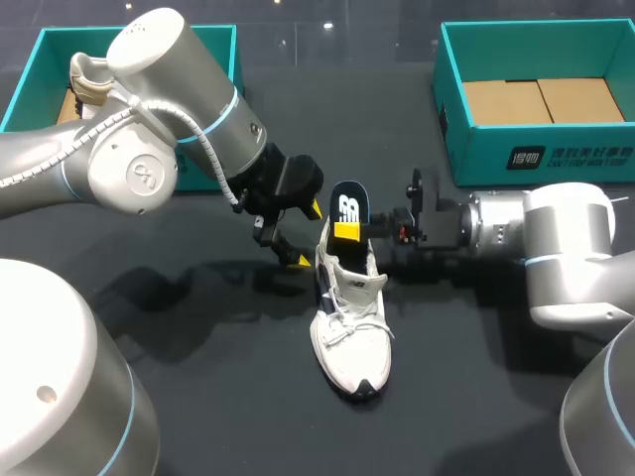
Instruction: Take the shoe out of the shoebox, open the shoe tongue, remove and reinsert the insole, then place the shoe into the shoebox
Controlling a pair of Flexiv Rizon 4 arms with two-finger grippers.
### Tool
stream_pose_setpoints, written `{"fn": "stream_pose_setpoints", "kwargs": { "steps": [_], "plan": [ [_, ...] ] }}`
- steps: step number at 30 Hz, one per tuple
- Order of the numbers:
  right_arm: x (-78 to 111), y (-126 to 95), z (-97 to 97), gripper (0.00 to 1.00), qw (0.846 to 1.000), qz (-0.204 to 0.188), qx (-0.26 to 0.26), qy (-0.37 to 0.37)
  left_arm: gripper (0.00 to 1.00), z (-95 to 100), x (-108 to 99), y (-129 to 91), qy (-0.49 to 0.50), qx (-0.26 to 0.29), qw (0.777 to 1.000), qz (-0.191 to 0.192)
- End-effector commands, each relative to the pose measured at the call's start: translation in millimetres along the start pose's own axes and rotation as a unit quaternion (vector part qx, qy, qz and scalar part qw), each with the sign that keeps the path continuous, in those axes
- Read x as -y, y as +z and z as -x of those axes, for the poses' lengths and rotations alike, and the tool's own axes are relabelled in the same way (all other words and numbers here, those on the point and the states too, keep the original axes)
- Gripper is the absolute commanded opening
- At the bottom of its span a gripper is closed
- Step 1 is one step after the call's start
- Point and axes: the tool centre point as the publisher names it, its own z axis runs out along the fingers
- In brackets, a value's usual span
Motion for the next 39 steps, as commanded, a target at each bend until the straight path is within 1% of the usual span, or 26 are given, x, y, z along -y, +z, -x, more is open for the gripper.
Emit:
{"fn": "stream_pose_setpoints", "kwargs": {
  "steps": [1,2,5,6,7,13,21,26,29,32,34,35,36,39],
  "plan": [
    [-7.2,-3,2.2,0.34,1.0,-0.001,-0.001,-0.001,1.0,-0.4,0,0,0.0,0.0,1.0,0.001],
    [-8.7,-3,3.1,0.34,1.0,-0.001,-0.001,-0.002,1.0,-0.4,0,0,0.0,0.0,1.0,0.001],
    [-11.8,-3,5.1,0.25,1.0,-0.001,-0.002,-0.003,1.0,-0.4,0,0,0.0,0.0,1.0,0.001],
    [-12.2,-2,5.6,0.19,1.0,-0.001,-0.002,-0.004,1.0,-0.4,0,0,0.0,0.0,1.0,0.001],
    [-12.3,-2,6.4,0.0,1.0,-0.001,-0.003,-0.003,1.0,-0.4,0,0,0.0,0.0,1.0,0.001],
    [-1.9,0,9.8,0.0,1.0,-0.002,-0.004,0.018,1.0,-0.4,0,0,0.0,0.0,1.0,0.001],
    [21.1,2,6.6,0.0,0.999,0.006,-0.001,0.047,1.0,-0.4,0,0,0.0,0.0,1.0,0.001],
    [35.2,0,4.4,0.0,0.998,0.017,-0.007,0.056,1.0,-0.4,0,0,0.0,0.0,1.0,0.001],
    [35.8,1,3.7,0.0,0.999,0.016,-0.013,0.047,1.0,-0.4,0,0,0.0,0.0,1.0,0.001],
    [29.5,1,2.4,0.0,0.999,0.016,-0.017,0.03,1.0,-0.4,0,0,0.0,0.0,1.0,0.001],
    [24.9,2,3.1,0.19,1.0,0.013,-0.018,0.022,1.0,-0.4,0,0,0.0,0.0,1.0,0.001],
    [22.4,3,3.6,0.32,1.0,0.011,-0.019,0.019,1.0,-0.4,0,0,0.0,0.0,1.0,0.001],
    [19.9,4,4.5,0.38,1.0,0.006,-0.019,0.016,1.0,-0.4,0,0,0.0,0.0,1.0,0.001],
    [12.4,5,6.3,0.4,1.0,-0.003,-0.018,0.01,1.0,-0.4,0,0,0.0,0.0,1.0,0.001]
  ]
}}
